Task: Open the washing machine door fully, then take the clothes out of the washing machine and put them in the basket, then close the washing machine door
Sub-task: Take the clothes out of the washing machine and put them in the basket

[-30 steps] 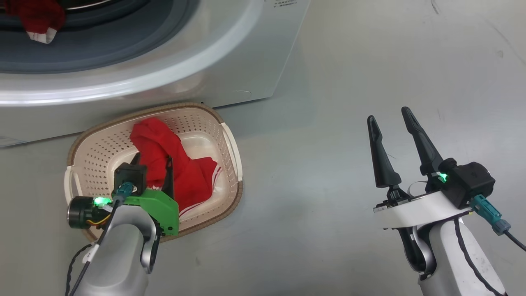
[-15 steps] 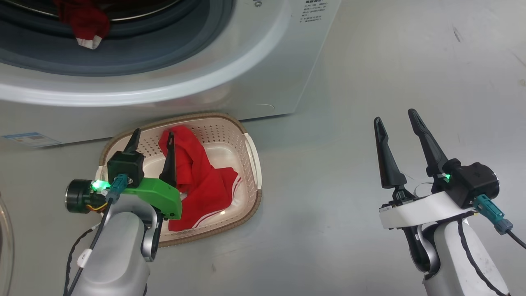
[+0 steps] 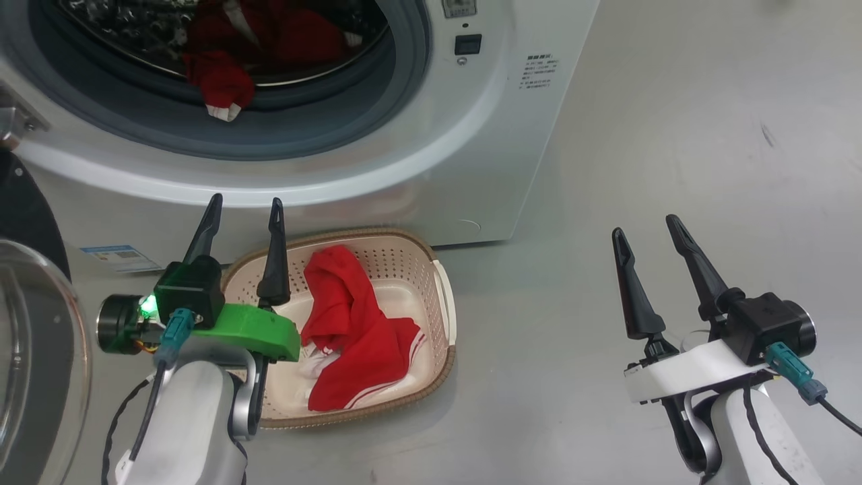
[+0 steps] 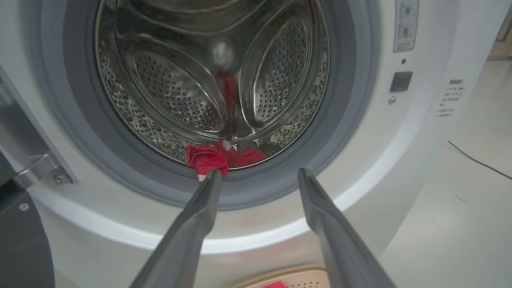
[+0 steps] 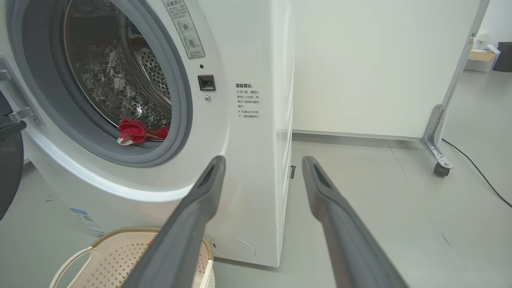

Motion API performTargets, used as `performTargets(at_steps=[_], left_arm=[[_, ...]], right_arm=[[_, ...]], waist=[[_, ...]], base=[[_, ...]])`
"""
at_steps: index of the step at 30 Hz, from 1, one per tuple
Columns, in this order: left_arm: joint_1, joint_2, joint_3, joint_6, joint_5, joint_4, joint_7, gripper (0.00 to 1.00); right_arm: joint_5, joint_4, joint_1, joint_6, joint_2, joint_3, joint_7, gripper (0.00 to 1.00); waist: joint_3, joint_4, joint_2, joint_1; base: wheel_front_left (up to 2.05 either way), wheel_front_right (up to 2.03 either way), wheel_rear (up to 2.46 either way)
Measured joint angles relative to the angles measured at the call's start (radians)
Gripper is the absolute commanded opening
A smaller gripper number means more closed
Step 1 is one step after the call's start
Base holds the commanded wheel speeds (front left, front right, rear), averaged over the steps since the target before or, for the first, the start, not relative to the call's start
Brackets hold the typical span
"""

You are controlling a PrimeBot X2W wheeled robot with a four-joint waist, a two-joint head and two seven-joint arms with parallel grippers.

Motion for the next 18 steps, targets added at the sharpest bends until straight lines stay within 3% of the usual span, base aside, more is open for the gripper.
performTargets(at_steps=[18], left_arm=[[0.233, 0.002, 0.051, 0.010, 0.013, -0.147, 0.000, 1.00]], right_arm=[[0.000, 0.008, 0.105, -0.017, 0.005, 0.013, 0.000, 1.00]], waist=[[-0.170, 0.010, 0.0000, 0.0000]], base=[[0.00, 0.00, 0.00]])
